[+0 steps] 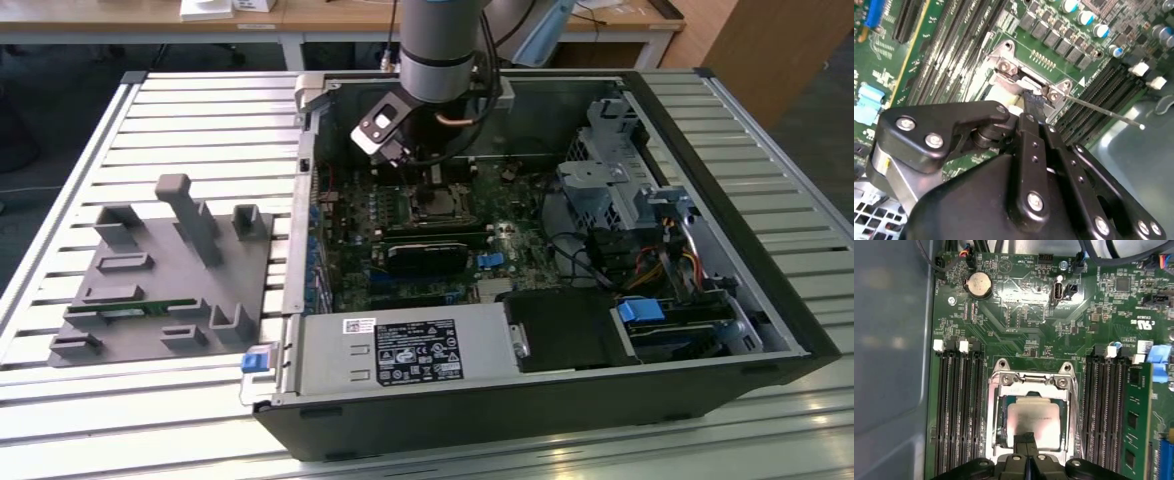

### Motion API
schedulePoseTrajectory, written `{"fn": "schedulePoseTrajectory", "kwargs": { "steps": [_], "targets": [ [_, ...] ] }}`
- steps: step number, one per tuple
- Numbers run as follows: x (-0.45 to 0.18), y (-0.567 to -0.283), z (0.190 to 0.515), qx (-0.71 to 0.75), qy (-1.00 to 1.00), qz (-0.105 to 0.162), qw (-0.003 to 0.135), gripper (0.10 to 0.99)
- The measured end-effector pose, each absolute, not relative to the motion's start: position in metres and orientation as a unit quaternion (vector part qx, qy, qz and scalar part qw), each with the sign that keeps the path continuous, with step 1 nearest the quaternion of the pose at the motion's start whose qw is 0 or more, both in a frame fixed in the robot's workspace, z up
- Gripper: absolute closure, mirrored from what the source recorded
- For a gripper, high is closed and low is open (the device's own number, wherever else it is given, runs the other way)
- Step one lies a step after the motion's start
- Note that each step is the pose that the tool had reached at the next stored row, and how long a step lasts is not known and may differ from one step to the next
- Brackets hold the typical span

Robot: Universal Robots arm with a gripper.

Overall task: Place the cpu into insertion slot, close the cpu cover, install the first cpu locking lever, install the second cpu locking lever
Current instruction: 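Close the cpu cover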

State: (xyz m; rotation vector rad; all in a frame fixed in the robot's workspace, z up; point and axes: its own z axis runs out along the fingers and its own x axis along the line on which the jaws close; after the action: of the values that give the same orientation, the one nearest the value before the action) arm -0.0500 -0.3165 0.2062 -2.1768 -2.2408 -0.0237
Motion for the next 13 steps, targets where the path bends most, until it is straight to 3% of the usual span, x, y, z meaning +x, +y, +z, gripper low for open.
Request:
{"fn": "schedulePoseTrajectory", "kwargs": {
  "steps": [13],
  "targets": [
    [-0.0460,-0.3178,0.2022,-0.697,-0.717,-0.007,0.011,0.980]
  ]
}}
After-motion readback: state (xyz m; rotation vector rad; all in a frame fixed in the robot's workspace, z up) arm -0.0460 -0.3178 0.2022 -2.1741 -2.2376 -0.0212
